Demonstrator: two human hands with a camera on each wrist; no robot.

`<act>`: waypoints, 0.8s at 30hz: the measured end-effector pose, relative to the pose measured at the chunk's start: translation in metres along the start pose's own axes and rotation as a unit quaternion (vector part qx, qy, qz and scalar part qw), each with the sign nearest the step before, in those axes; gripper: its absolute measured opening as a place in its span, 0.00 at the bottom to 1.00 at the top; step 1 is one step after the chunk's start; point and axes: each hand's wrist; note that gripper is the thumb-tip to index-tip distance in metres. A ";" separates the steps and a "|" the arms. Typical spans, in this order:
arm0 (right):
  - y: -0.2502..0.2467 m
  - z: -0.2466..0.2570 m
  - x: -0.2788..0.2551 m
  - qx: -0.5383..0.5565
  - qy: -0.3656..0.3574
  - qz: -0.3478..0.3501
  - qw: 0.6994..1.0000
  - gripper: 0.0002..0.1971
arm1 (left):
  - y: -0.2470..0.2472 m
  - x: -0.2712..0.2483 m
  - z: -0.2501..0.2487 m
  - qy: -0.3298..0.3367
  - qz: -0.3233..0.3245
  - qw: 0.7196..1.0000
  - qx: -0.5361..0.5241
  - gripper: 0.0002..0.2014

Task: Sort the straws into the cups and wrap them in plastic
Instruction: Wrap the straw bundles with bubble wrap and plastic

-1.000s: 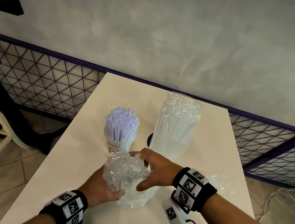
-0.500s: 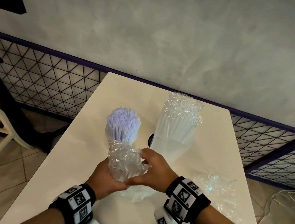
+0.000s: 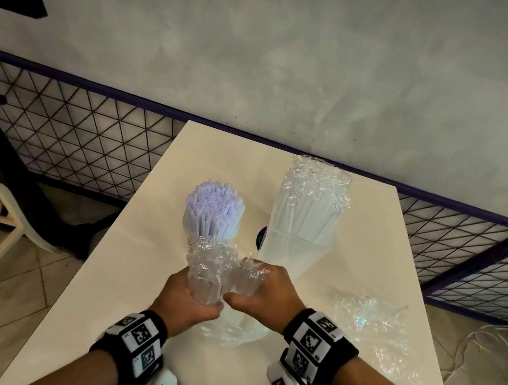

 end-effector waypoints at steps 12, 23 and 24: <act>-0.006 -0.003 0.001 -0.001 0.015 -0.012 1.000 0.07 | 0.000 -0.005 0.001 0.007 0.024 0.999 -0.020 0.35; -0.001 -0.007 0.000 0.042 0.002 -0.032 0.999 0.14 | 0.004 -0.007 -0.001 -0.001 0.038 0.999 -0.019 0.37; -0.001 -0.008 0.001 0.050 0.008 -0.039 0.998 0.12 | 0.005 -0.006 0.000 -0.002 0.035 0.999 -0.016 0.36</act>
Point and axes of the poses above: each hand's wrist, its own x-axis towards the middle knuckle, its own y-axis out of the palm, z = x × y, and after that the axes turned 8 degrees about -y, right-handed
